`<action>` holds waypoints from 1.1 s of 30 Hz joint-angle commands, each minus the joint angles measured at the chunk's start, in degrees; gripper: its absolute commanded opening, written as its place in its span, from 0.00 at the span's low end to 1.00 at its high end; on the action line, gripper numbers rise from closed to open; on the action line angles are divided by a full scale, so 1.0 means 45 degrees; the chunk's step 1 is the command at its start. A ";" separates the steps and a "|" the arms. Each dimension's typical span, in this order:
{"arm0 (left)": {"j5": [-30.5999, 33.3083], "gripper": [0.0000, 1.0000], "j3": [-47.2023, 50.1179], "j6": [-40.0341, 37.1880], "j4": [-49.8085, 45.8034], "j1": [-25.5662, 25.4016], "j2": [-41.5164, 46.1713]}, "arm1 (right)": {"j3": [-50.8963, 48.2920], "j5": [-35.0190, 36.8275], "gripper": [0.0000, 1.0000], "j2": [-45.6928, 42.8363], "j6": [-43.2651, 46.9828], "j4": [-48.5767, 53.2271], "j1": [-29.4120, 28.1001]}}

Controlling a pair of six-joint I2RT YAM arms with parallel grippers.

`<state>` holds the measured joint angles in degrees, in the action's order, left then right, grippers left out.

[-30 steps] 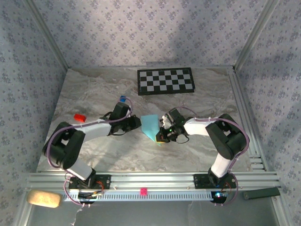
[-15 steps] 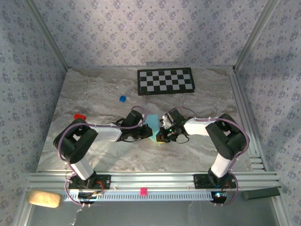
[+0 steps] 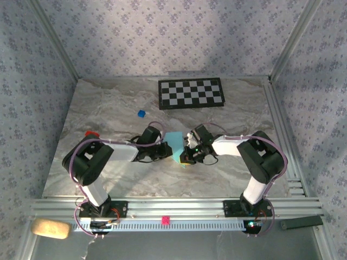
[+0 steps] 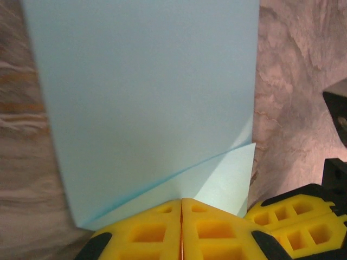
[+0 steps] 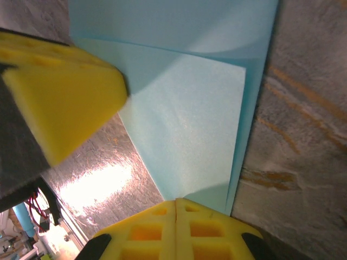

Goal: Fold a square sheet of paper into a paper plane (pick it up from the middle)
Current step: Third fold the triangle at the center of the table.

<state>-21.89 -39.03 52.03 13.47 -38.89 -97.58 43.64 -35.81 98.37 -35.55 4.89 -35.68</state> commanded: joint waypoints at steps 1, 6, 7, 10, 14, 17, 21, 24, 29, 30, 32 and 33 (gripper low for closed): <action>0.1256 0.08 0.0160 -0.0504 -0.1447 0.0820 -0.0191 | -0.0527 0.0870 0.00 0.0337 0.0092 0.1380 0.0097; 0.1397 0.07 -0.0133 -0.0643 -0.2225 0.1118 -0.0025 | -0.0540 0.0850 0.00 0.0296 0.0090 0.1376 0.0097; 0.1463 0.07 -0.0126 -0.0664 -0.2334 0.1132 -0.0010 | -0.0519 0.0831 0.00 0.0270 0.0099 0.1375 0.0098; 0.1484 0.07 -0.0135 -0.0602 -0.2366 0.1218 0.0080 | -0.0501 0.0810 0.00 0.0265 0.0102 0.1375 0.0097; 0.1487 0.07 -0.0353 -0.0357 -0.2448 0.1424 0.0195 | -0.0537 0.0805 0.00 0.0255 0.0065 0.1298 0.0097; 0.1485 0.08 -0.0516 -0.0482 -0.2448 0.1505 0.0106 | -0.0533 0.0733 0.00 0.0292 0.0058 0.1256 0.0097; 0.1369 0.08 -0.0342 -0.0572 -0.2276 0.1770 0.0094 | -0.0544 0.0683 0.00 0.0316 0.0116 0.1287 0.0097; 0.1154 0.10 -0.0015 -0.0527 -0.1625 0.1827 0.0549 | -0.0559 0.0694 0.00 0.0295 0.0142 0.1336 0.0097; 0.1492 0.13 -0.0181 -0.0603 -0.1831 0.1714 0.1464 | -0.0508 0.0718 0.00 0.0294 0.0095 0.1318 0.0105; 0.1557 0.14 -0.0228 -0.0588 -0.1879 0.1646 0.1604 | -0.0492 0.0717 0.00 0.0280 0.0074 0.1331 0.0100; 0.1674 0.14 -0.0341 -0.0605 -0.1981 0.1406 0.1856 | -0.0469 0.0714 0.00 0.0278 0.0068 0.1354 0.0113; 0.1753 0.14 -0.0382 -0.0598 -0.2046 0.1280 0.1954 | -0.0449 0.0741 0.00 0.0291 0.0075 0.1356 0.0115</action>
<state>-16.38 -40.29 50.39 5.93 -31.90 -91.20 43.53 -35.59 98.37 -35.57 4.10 -35.57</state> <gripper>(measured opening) 0.141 0.052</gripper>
